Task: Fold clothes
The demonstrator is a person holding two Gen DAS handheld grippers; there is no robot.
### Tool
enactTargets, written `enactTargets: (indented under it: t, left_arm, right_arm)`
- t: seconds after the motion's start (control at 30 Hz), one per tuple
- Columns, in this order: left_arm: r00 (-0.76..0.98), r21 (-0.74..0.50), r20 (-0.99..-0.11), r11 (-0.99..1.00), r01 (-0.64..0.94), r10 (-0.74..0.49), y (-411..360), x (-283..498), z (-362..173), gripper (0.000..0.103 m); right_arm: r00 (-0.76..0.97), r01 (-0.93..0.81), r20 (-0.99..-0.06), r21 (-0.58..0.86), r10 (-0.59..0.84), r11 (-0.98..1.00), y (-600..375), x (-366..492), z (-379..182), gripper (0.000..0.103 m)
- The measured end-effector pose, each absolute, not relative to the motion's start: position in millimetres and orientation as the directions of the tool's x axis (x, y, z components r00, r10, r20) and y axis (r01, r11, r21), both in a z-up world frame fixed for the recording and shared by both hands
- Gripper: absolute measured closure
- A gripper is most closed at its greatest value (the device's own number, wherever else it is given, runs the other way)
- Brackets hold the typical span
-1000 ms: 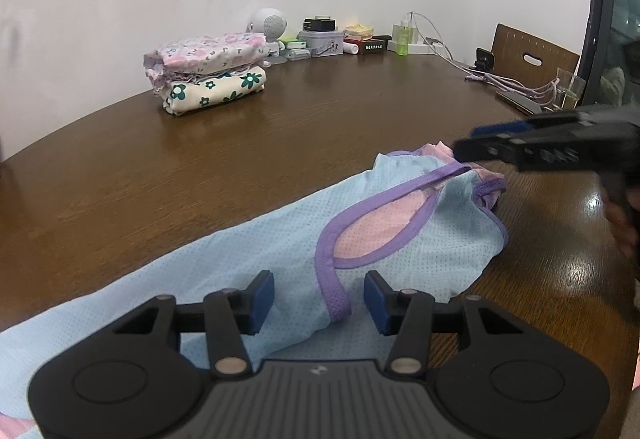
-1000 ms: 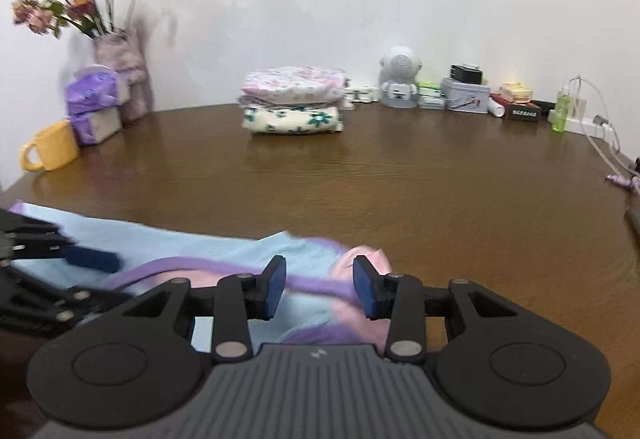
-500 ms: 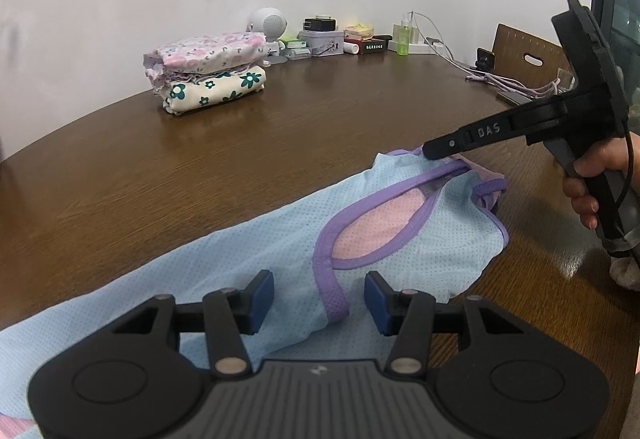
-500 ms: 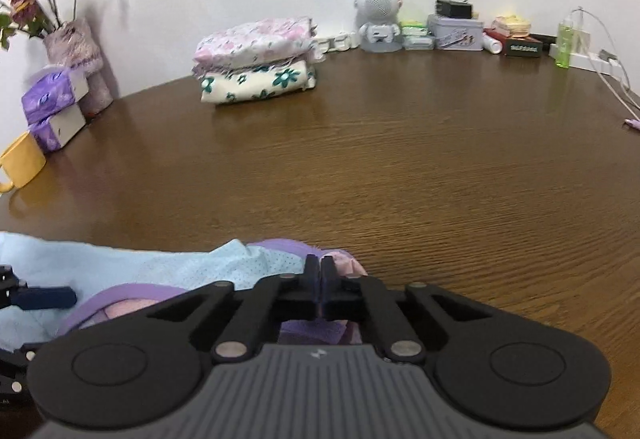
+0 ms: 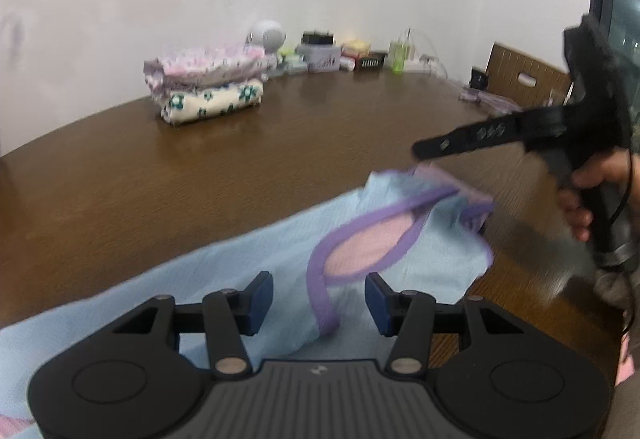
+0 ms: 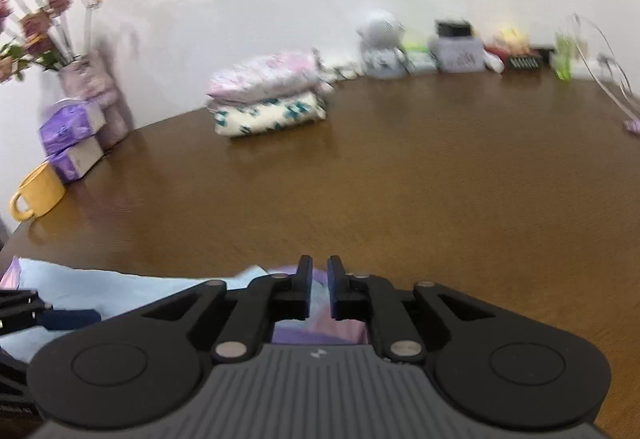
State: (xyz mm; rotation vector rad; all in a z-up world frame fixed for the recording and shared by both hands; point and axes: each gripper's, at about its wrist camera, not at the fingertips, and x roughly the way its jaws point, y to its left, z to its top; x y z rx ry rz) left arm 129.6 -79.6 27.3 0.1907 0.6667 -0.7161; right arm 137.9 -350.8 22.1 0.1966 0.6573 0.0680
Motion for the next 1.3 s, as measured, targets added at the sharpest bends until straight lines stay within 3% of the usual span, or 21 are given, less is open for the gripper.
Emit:
enactTargets:
  t: [0.07, 0.13, 0.4, 0.57, 0.67, 0.83, 0.9, 1.1, 1.3]
  left_arm:
    - [0.570, -0.044, -0.623, 0.752, 0.658, -0.536, -80.8, 132.5, 30.2, 0.053]
    - [0.572, -0.040, -0.635, 0.762, 0.647, -0.519, -81.4, 137.8, 28.6, 0.053]
    - [0.564, -0.061, -0.665, 0.788, 0.613, -0.490, -75.3, 158.3, 18.1, 0.053]
    - [0.551, -0.090, -0.671, 0.792, 0.603, -0.496, -71.6, 163.2, 13.7, 0.053]
    - [0.554, -0.090, -0.667, 0.792, 0.603, -0.498, -70.8, 162.1, 12.5, 0.053]
    - [0.562, -0.085, -0.663, 0.797, 0.599, -0.494, -71.8, 160.1, 11.8, 0.052]
    - [0.563, -0.093, -0.660, 0.798, 0.596, -0.497, -71.2, 159.8, 13.1, 0.052]
    - [0.595, -0.114, -0.604, 0.797, 0.594, -0.530, -64.2, 156.6, 28.6, 0.052]
    - [0.601, -0.118, -0.638, 0.832, 0.541, -0.481, -58.3, 169.7, 20.0, 0.053]
  right_arm:
    - [0.784, -0.033, -0.605, 0.183, 0.139, 0.983, -345.1, 146.1, 22.9, 0.076]
    - [0.768, -0.065, -0.622, 0.164, 0.154, 0.984, -338.9, 155.8, 20.9, 0.075]
    - [0.720, -0.113, -0.677, 0.104, 0.154, 0.988, -327.8, 172.7, 7.9, 0.075]
    - [0.722, -0.117, -0.679, 0.068, 0.132, 0.991, -326.1, 170.4, 5.8, 0.094]
    - [0.728, -0.103, -0.674, 0.075, 0.126, 0.992, -329.3, 168.8, 5.8, 0.098]
    - [0.734, -0.087, -0.668, 0.084, 0.120, 0.993, -331.3, 167.5, 4.9, 0.097]
    - [0.737, -0.077, -0.667, 0.077, 0.109, 0.994, -330.3, 166.1, 5.4, 0.092]
    - [0.768, -0.056, -0.628, 0.128, 0.125, 0.990, -337.3, 162.4, 14.1, 0.089]
    - [0.747, -0.096, -0.649, 0.112, 0.146, 0.989, -328.5, 174.8, 9.4, 0.080]
